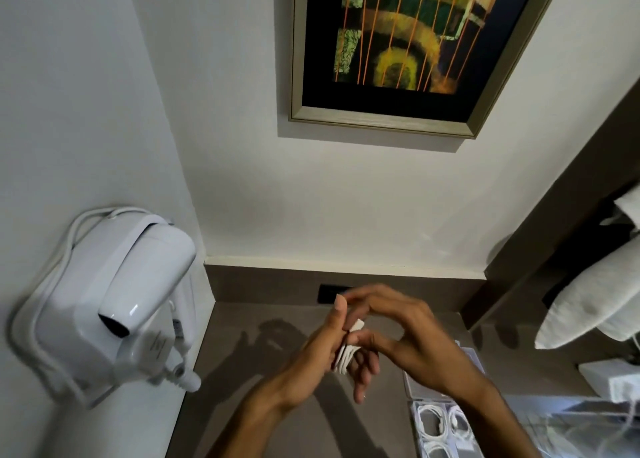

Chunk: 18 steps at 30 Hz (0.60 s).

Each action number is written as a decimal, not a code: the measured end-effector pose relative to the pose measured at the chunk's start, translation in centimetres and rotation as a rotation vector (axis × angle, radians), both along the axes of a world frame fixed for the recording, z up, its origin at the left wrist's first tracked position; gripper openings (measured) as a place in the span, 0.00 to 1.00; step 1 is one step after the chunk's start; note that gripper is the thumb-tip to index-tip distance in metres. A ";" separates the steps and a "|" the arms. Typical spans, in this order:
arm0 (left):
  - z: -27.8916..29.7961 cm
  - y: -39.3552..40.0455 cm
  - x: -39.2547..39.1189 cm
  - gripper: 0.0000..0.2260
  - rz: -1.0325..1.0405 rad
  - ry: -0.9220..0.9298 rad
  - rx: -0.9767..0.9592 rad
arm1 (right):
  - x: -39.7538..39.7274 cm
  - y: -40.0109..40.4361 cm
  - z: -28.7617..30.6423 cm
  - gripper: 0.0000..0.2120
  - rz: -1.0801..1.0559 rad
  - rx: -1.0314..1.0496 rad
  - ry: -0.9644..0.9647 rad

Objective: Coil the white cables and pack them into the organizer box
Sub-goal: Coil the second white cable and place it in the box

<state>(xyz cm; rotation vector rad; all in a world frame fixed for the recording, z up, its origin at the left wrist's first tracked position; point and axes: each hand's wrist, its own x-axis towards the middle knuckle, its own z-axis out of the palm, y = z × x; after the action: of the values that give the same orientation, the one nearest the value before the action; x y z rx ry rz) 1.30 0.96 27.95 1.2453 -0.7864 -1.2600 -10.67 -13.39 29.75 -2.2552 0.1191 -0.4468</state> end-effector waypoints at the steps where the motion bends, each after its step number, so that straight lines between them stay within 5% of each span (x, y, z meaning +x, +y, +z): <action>1: 0.1 0.1 0.2 0.31 -0.019 0.014 0.000 | 0.1 0.0 -0.2 0.05 0.050 0.132 0.041; 8: -0.3 -0.1 0.0 0.36 0.126 -0.024 0.063 | 0.6 1.4 -3.6 0.07 -0.114 0.255 -0.061; 15: -3.2 -2.1 -2.3 0.33 0.596 -0.450 0.167 | 0.6 3.7 -6.4 0.09 -0.371 0.423 -0.175; 18: -3.7 -2.7 -3.3 0.30 0.715 -0.457 0.133 | 0.5 4.0 -6.4 0.08 -0.427 0.478 -0.217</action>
<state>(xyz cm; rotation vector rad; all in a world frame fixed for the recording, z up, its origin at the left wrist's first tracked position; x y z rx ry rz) -2.02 -1.69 24.29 1.7503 -0.4921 -0.4543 -10.19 -9.38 23.40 -1.6945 0.5415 -0.7929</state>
